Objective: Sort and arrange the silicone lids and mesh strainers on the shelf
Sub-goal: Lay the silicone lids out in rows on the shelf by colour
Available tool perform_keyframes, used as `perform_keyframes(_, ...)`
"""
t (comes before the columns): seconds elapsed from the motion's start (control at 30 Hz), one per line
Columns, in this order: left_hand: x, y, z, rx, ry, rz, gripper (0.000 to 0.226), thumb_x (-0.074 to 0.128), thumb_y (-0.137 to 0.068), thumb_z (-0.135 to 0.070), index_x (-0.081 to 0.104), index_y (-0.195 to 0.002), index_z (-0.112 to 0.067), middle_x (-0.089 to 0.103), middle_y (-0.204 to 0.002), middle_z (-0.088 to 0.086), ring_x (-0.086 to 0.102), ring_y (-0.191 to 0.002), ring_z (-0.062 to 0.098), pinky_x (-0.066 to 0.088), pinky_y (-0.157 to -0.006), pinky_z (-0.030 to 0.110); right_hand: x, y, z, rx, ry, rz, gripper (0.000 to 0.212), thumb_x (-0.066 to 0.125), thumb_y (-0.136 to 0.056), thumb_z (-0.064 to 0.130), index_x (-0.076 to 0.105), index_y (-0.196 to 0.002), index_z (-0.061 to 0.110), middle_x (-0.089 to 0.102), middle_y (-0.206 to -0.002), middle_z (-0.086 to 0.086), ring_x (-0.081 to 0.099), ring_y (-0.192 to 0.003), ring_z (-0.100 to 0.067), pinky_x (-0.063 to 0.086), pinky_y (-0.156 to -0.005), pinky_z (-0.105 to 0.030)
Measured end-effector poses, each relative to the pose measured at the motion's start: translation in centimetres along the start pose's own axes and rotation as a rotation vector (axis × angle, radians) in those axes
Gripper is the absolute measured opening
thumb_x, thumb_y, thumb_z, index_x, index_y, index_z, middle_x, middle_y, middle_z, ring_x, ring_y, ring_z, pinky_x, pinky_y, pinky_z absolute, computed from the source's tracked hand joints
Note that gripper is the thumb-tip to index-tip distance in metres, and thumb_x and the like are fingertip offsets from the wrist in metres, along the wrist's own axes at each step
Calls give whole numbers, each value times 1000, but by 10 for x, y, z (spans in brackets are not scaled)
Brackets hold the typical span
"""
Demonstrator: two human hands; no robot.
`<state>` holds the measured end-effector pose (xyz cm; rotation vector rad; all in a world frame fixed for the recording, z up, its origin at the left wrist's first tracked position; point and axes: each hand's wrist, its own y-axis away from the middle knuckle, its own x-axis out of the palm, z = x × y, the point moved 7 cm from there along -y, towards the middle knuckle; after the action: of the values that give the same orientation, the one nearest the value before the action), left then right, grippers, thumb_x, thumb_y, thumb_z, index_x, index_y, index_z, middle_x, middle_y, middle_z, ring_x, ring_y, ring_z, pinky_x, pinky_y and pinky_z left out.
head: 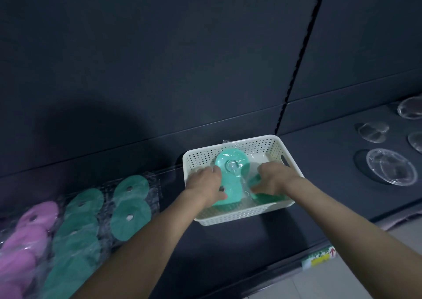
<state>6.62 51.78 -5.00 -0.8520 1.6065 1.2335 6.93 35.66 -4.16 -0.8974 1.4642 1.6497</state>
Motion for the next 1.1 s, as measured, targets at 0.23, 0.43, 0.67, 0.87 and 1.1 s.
perform_keyframes(0.23, -5, -13, 2, -88, 82, -15, 75, 81, -65, -45, 44, -120, -11, 51, -117, 8, 50, -111, 28, 42, -90, 37, 12, 2, 12, -58, -19, 217, 42, 74, -69, 44, 63, -95, 13, 61, -97, 1, 61, -93, -21, 48, -74, -26)
perform_keyframes(0.43, -8, -10, 12, -76, 342, -18, 51, 82, -66, -39, 58, -106, -18, 60, -105, -1, 56, -94, 18, 48, -75, 31, 8, 11, 25, -135, 54, 86, 20, 59, -85, 16, 46, -71, 23, 55, -79, 3, 58, -87, -22, 46, -69, -26)
perform_keyframes(0.67, -21, 11, 31, -69, 959, -184, 14, 67, -84, -21, 58, -91, -12, 63, -84, -1, 61, -72, 18, 53, -61, 35, -30, 1, 4, -29, -229, -233, 22, 46, -81, 7, 41, -60, 15, 45, -64, 1, 54, -73, -26, 35, -56, -27)
perform_keyframes(0.87, -25, 33, 54, -182, 1233, -338, 17, 63, -89, -17, 56, -104, -15, 63, -97, -1, 65, -79, 11, 51, -50, 22, -60, 17, -6, 43, -883, -542, 18, 51, -77, 4, 50, -60, 7, 43, -56, -2, 37, -56, -19, 28, -48, -27)
perform_keyframes(1.1, -42, 59, 84, -197, 1160, -476, 15, 68, -82, -21, 59, -84, -10, 69, -84, 10, 68, -74, 26, 58, -62, 42, -51, 28, 31, -50, -1528, -252, 10, 57, -88, 3, 60, -81, 8, 62, -72, -10, 56, -69, -25, 43, -66, -36)
